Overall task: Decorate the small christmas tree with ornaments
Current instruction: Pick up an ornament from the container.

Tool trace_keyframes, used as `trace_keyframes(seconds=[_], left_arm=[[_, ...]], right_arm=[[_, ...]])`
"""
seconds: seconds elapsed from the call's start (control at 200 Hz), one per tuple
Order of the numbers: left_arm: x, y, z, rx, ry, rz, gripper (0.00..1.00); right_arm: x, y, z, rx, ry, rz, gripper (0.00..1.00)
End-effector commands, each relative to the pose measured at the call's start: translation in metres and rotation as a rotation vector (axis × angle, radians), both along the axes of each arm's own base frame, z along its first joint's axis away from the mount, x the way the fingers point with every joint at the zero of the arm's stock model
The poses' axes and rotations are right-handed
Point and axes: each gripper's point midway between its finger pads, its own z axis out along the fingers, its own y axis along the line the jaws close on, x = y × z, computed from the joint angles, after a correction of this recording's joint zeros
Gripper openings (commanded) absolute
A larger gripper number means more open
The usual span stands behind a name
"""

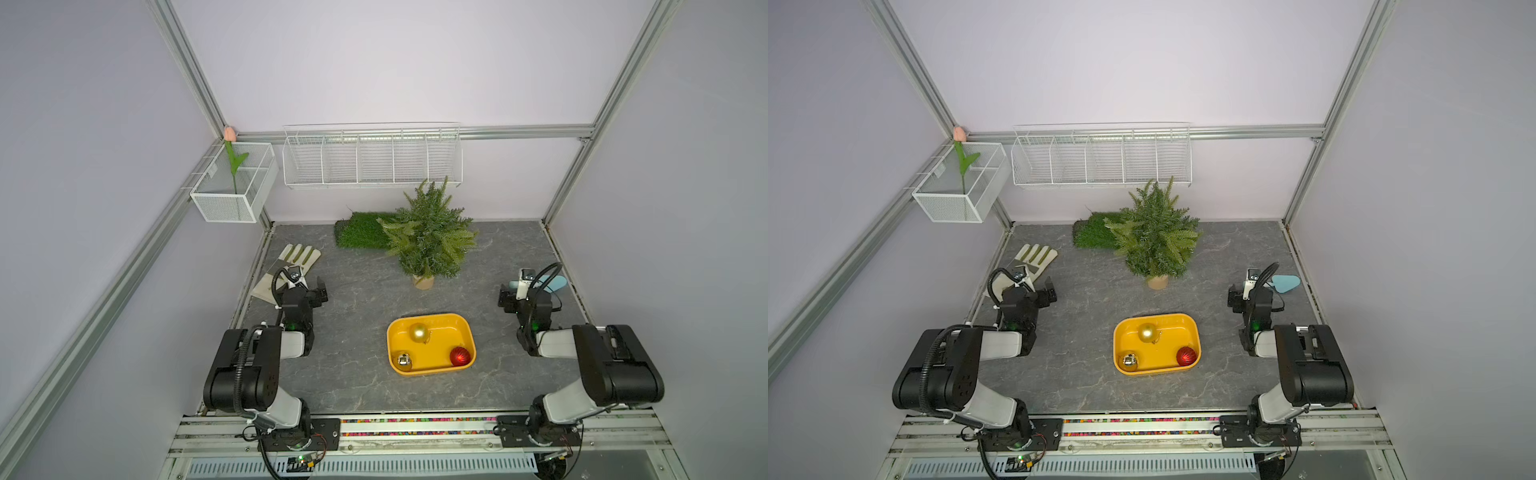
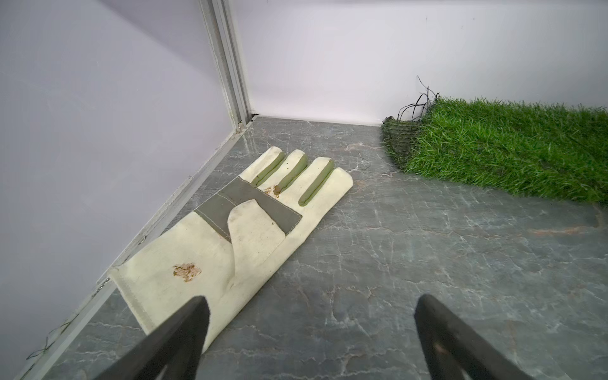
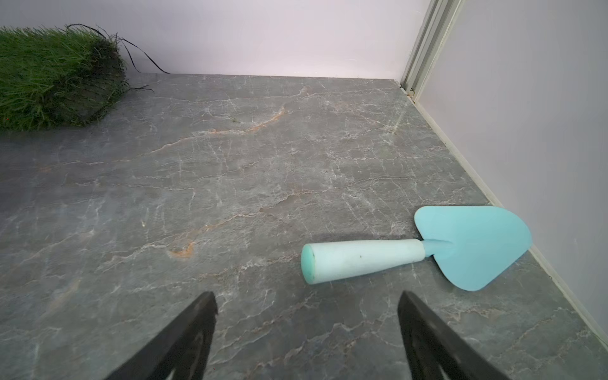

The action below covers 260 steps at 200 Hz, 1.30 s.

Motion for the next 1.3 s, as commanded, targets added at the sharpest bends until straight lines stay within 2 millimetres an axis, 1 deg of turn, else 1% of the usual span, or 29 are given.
trace_keyframes(seconds=[0.0, 0.745, 0.835, 0.905, 0.99, 1.07, 1.125, 1.2, 1.295], left_arm=[[0.003, 0.0, 0.002, -0.017, -0.01, 0.0, 0.99], [0.001, 0.002, 0.004, -0.017, -0.017, 0.014, 0.99], [-0.005, 0.014, 0.014, -0.027, -0.046, 0.085, 0.99], [-0.014, 0.022, 0.028, -0.03, -0.07, 0.14, 1.0], [-0.023, 0.025, 0.044, -0.026, -0.078, 0.161, 0.99], [-0.03, 0.026, 0.058, -0.052, -0.076, 0.193, 0.97], [-0.034, 0.022, 0.066, -0.087, -0.065, 0.194, 0.96], [-0.038, 0.011, 0.074, -0.121, -0.042, 0.17, 0.96], [-0.041, -0.013, 0.082, -0.142, 0.023, 0.086, 0.96]], right_arm=[[0.004, 0.0, 0.011, -0.013, -0.04, -0.003, 0.89], [0.004, 0.0, 0.012, -0.015, -0.045, -0.003, 0.89], [0.004, 0.001, 0.021, -0.029, -0.031, -0.01, 0.89], [0.002, 0.001, 0.038, -0.05, -0.012, -0.025, 0.89], [-0.001, 0.004, 0.057, -0.044, 0.012, -0.024, 0.89], [-0.005, 0.007, 0.066, -0.003, 0.078, -0.026, 0.89], [-0.01, 0.017, 0.069, 0.034, 0.121, 0.008, 0.89], [-0.02, 0.036, 0.072, 0.073, 0.173, 0.079, 0.9], [-0.04, 0.059, 0.073, 0.112, 0.255, 0.162, 0.92]])
